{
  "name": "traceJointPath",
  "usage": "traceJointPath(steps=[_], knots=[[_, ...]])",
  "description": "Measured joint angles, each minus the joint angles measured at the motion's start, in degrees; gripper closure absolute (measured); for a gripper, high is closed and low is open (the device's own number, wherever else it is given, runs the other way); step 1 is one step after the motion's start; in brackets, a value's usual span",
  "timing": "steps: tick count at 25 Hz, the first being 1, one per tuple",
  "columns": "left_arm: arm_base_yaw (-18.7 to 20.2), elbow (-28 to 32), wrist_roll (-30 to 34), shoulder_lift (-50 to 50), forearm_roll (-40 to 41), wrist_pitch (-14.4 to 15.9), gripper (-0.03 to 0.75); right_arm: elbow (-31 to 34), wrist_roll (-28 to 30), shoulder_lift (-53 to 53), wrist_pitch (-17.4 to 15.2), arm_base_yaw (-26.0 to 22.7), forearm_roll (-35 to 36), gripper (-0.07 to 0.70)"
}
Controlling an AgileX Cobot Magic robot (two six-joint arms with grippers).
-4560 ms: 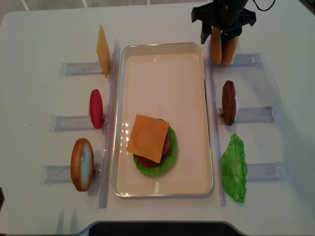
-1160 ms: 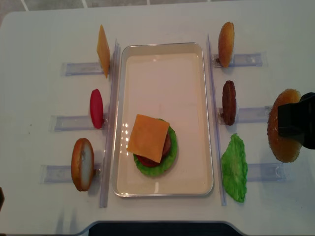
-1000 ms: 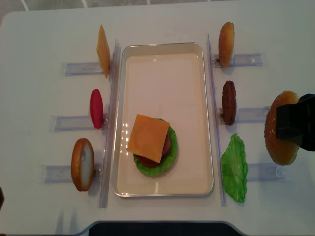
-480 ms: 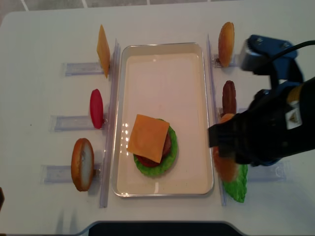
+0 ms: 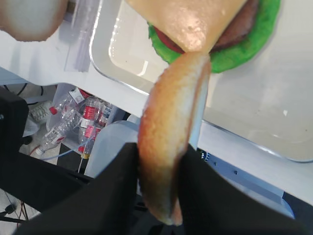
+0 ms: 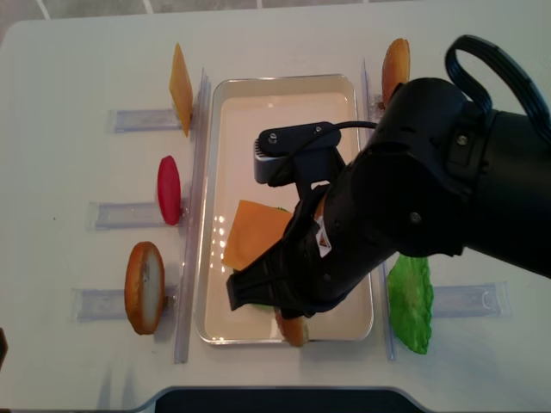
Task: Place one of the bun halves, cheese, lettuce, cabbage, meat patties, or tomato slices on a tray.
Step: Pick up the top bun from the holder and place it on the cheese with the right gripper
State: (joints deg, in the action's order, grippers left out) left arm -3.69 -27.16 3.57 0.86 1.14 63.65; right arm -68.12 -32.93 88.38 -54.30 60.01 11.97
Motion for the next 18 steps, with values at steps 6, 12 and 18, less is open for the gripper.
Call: traceJointPath(steps=[6,12,18], knots=[[0.00,0.00,0.00,0.00,0.00,0.00,0.450,-0.87,1.35,0.88,-0.11,0.00,0.00,0.416],[0.00,0.00,0.00,0.00,0.00,0.00,0.450,-0.87,9.42,0.88,4.80,0.00,6.83,0.416],[0.00,0.00,0.00,0.00,0.00,0.00,0.450,-0.92,36.21,1.63,11.87,-0.55,34.26,0.416]])
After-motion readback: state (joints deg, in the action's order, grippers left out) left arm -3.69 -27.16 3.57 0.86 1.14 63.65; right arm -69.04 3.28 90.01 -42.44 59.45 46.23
